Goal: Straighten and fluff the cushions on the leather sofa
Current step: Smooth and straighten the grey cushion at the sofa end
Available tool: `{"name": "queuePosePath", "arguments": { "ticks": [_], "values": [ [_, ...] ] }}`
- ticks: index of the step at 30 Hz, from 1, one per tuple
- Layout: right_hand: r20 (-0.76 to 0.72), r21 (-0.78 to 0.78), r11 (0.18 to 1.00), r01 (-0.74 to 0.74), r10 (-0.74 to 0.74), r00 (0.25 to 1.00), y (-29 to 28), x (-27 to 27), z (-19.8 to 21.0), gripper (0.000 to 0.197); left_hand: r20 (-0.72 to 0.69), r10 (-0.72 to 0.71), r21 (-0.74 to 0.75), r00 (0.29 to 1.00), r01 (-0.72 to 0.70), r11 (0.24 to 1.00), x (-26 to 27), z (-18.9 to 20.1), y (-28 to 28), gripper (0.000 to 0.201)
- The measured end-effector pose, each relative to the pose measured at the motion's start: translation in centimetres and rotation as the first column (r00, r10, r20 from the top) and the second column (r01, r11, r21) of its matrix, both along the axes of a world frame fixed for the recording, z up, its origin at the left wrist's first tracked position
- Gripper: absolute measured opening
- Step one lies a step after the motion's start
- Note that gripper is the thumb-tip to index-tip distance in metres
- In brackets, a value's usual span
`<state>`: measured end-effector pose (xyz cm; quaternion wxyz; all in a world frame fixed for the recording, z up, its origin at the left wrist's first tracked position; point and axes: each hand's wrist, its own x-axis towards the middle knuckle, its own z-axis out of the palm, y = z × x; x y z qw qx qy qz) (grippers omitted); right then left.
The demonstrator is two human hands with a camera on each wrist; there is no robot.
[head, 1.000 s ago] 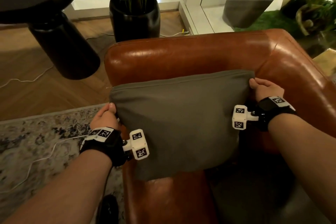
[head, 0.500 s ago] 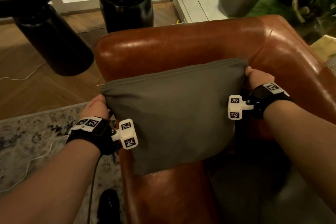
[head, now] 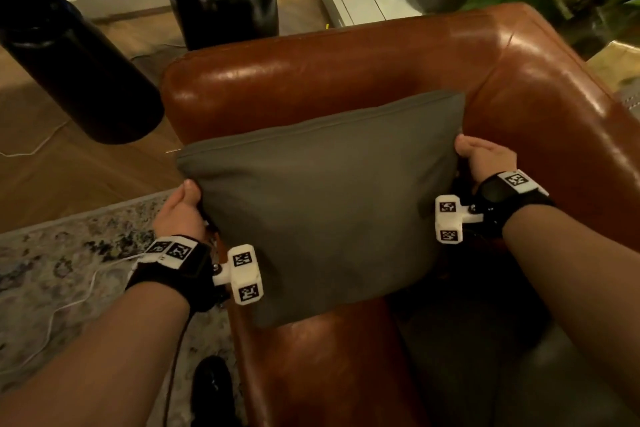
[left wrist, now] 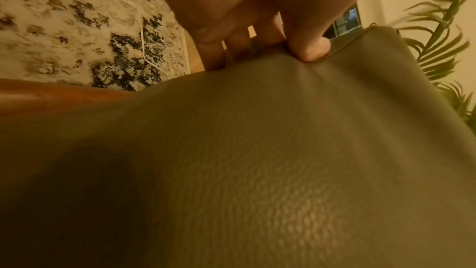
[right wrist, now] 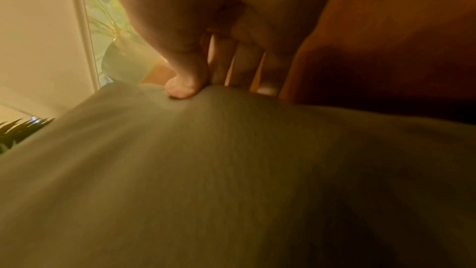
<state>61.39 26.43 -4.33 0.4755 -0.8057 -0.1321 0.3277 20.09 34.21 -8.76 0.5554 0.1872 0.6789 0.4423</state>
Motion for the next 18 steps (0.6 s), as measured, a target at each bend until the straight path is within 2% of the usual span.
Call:
{"name": "queuePosePath", "arguments": {
  "ticks": [2,4,6,8,10,12,14,17,18],
  "values": [
    [-0.031,0.004,1.0,-0.006,0.006,0.999,-0.1,-0.4,0.2,0.012,0.01,-0.009,0.009,1.0,0.009,1.0,0.0,0.0,-0.4,0.032],
    [-0.18,0.027,1.0,-0.005,0.01,0.984,-0.8,-0.4,-0.9,0.03,0.066,-0.053,0.008,0.996,0.052,0.999,0.1,-0.2,-1.6,0.032],
    [-0.246,-0.029,0.999,-0.035,0.027,0.969,-2.1,-0.3,-2.4,0.041,0.152,-0.089,-0.052,0.984,0.097,0.994,0.1,-0.8,-3.1,0.033],
    [-0.246,-0.139,0.983,-0.119,0.082,0.966,-2.9,-0.7,-3.5,0.035,0.166,-0.147,-0.1,0.975,0.165,0.981,0.4,-1.3,-4.4,0.028],
    [-0.198,-0.222,0.958,-0.184,0.141,0.97,-3.3,-1.7,-3.5,0.027,0.097,-0.191,-0.11,0.977,0.202,0.973,0.9,-2.3,-5.3,0.03],
    [-0.112,-0.247,0.962,-0.115,0.09,0.99,-3.1,-1.7,-4.0,0.028,0.012,-0.144,-0.131,0.99,0.144,0.981,1.0,-2.8,-5.2,0.03],
    [-0.076,-0.209,0.978,-0.006,-0.01,0.997,-3.1,-1.3,-4.2,0.029,-0.005,-0.077,-0.189,0.997,0.075,0.979,0.9,-3.0,-4.6,0.028],
    [-0.084,-0.174,0.981,0.084,-0.1,0.991,-3.3,-0.9,-4.3,0.022,-0.016,-0.046,-0.254,0.999,0.041,0.966,0.4,-2.5,-3.7,0.034],
    [-0.097,-0.16,0.982,0.098,-0.115,0.989,-3.2,-1.0,-4.4,0.021,-0.019,-0.044,-0.23,0.999,0.038,0.973,0.2,-2.7,-3.4,0.037]
  ]
}}
